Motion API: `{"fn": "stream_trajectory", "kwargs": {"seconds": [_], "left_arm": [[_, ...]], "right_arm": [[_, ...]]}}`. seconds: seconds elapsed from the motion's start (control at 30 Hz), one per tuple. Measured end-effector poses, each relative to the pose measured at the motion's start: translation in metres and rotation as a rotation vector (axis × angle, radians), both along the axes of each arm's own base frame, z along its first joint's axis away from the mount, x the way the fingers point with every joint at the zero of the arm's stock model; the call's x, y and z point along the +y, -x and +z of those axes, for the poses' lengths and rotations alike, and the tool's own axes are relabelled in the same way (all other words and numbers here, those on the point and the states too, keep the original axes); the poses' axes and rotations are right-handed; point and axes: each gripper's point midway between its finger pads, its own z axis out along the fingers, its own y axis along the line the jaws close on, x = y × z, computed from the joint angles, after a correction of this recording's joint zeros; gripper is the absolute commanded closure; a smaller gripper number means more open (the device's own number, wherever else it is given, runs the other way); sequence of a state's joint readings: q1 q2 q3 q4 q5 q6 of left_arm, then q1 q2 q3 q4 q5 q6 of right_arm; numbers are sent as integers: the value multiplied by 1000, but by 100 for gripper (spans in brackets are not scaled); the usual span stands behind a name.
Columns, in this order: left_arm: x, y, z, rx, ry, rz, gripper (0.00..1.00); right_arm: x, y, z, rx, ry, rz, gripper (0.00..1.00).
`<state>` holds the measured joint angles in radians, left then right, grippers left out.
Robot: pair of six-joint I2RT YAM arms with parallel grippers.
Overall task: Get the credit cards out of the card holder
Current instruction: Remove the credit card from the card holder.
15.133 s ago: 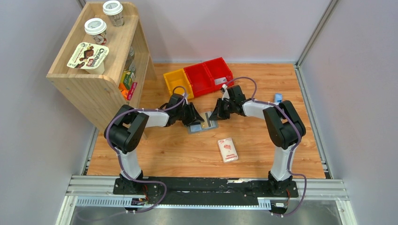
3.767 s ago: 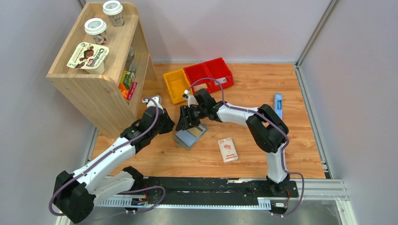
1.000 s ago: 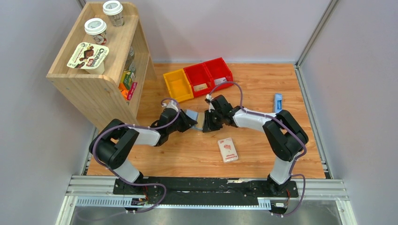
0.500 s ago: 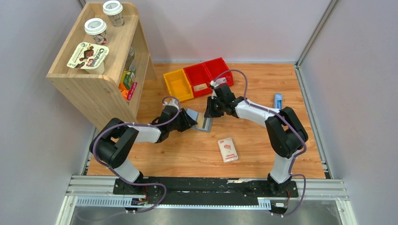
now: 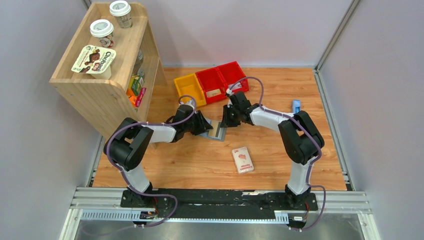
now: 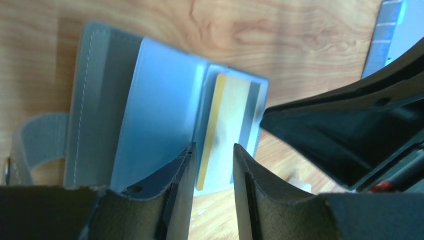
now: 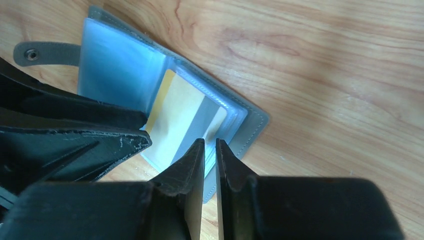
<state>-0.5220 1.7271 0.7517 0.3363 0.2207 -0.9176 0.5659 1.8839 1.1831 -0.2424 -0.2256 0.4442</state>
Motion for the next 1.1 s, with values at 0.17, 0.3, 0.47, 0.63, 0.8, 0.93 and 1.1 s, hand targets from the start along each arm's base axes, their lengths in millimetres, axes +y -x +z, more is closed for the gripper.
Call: {"fn": "stream_trajectory", "kwargs": {"seconds": [0.17, 0.3, 0.47, 0.63, 0.8, 0.93, 1.1], "left_arm": [[0, 13, -10, 54, 21, -8, 59], [0, 23, -12, 81, 71, 10, 59], [-1, 32, -11, 103, 98, 19, 59], [2, 32, -4, 94, 95, 40, 58], [5, 29, -1, 83, 88, 62, 59], [6, 30, -3, 93, 82, 65, 59], [5, 27, -9, 112, 88, 71, 61]], "right_arm": [[-3, 0, -1, 6, -2, -3, 82], [-1, 2, -1, 11, -13, 6, 82], [3, 2, 2, 6, -34, 22, 81], [6, 4, 3, 9, -56, 40, 81], [8, 11, -1, 24, -72, 57, 82], [7, 18, -8, 38, -89, 65, 82], [8, 18, -10, 24, -112, 71, 82]]}}
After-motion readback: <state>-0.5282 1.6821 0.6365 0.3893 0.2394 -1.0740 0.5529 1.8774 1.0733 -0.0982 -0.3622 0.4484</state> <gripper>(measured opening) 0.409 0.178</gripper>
